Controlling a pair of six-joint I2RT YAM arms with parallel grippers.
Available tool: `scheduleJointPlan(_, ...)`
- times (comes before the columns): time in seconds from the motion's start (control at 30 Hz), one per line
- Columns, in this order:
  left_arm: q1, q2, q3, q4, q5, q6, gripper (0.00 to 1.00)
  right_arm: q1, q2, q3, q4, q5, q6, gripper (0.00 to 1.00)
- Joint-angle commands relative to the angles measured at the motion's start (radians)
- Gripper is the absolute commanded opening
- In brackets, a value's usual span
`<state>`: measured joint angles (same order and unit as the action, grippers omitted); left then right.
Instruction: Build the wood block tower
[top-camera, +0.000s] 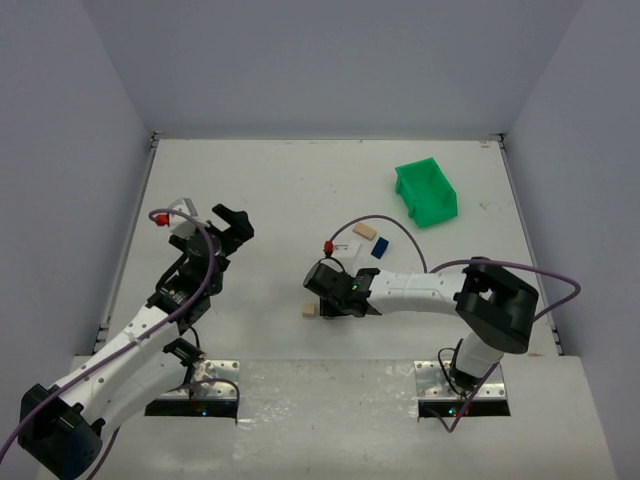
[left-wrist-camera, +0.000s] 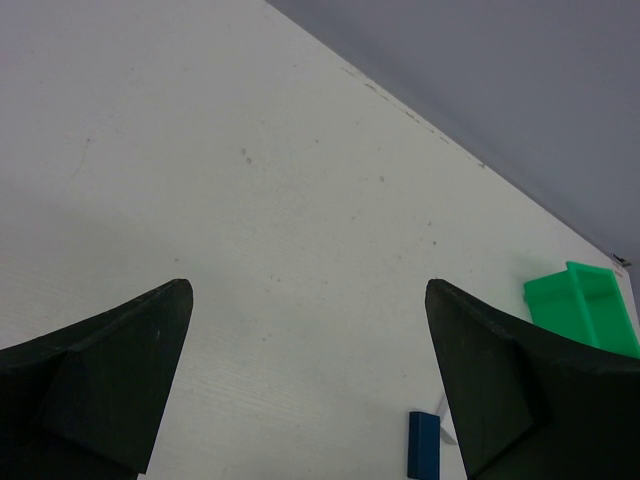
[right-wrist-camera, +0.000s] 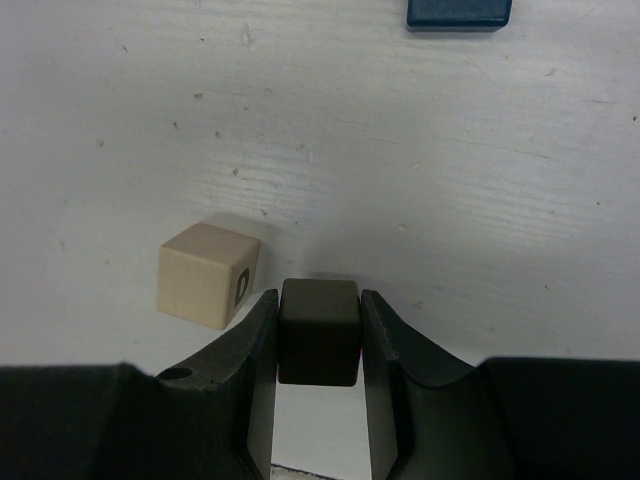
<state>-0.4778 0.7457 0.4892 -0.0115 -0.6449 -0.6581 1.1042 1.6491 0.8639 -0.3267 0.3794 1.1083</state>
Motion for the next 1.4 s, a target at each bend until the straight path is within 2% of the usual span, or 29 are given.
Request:
scheduleJointPlan(0.0,0.007,-0.022,-0.006,0.015,-0.007,-0.008,1.00,0.013,0.018,0.049,-0.007,0.019,0.040,0.24)
scheduleJointPlan(0.67,0.007,-0.046,-0.017,0.015,-0.001,-0.011,1.00,0.014,0.063,0.085,-0.039,0.047,0.064,0.33)
scheduleJointPlan(1.1,0.007,-0.062,-0.023,0.015,0.004,-0.014,1.00,0.014,0.074,0.096,-0.050,0.050,0.068,0.45)
scheduleJointPlan(1.37,0.007,-0.062,-0.023,0.016,0.007,-0.012,1.00,0.015,0.040,0.076,-0.026,0.033,0.051,0.45)
